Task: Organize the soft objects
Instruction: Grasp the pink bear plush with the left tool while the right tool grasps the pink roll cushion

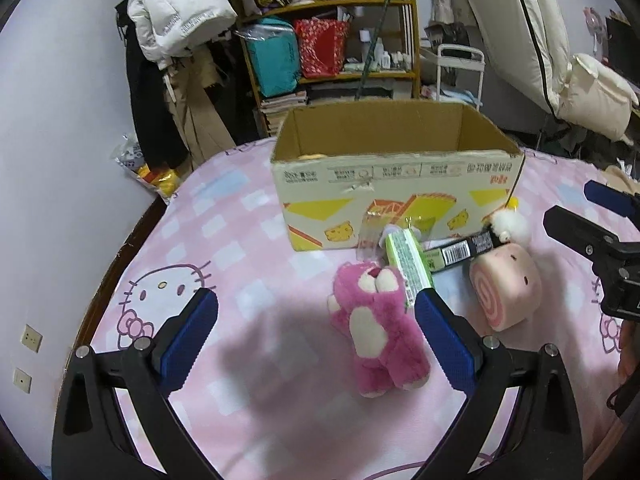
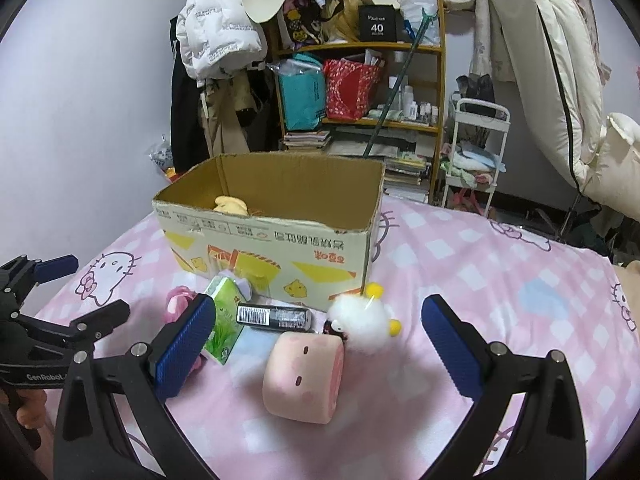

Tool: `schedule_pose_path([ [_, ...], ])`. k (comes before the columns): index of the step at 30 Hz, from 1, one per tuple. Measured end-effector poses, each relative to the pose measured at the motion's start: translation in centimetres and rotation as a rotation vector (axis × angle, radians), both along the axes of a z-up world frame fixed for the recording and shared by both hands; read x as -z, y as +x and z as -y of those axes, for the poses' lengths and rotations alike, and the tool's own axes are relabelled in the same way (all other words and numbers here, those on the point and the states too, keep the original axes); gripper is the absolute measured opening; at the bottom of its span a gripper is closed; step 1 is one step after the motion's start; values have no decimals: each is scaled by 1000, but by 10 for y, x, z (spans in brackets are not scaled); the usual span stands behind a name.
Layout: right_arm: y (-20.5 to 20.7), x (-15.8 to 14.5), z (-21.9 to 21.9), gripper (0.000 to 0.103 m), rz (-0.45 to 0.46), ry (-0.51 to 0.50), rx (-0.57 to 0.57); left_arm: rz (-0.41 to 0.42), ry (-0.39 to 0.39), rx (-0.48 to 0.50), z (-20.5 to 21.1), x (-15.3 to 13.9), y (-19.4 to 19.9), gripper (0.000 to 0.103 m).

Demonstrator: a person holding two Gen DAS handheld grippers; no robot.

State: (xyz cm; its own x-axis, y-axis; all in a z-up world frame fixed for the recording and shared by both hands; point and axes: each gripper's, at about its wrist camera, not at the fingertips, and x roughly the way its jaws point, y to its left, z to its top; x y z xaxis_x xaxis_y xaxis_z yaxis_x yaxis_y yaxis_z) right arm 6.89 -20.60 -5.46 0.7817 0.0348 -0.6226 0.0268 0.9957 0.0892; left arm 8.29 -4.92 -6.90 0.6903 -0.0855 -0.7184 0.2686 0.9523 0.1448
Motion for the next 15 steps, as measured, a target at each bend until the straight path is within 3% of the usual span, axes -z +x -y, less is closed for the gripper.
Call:
schedule_pose_path([
  [11, 16, 22, -1, 103, -73, -9, 18, -131, 21, 68, 18, 31, 13, 98],
  [15, 23, 33, -2, 103, -117, -16, 6, -132, 65, 80, 25, 41, 15, 98],
])
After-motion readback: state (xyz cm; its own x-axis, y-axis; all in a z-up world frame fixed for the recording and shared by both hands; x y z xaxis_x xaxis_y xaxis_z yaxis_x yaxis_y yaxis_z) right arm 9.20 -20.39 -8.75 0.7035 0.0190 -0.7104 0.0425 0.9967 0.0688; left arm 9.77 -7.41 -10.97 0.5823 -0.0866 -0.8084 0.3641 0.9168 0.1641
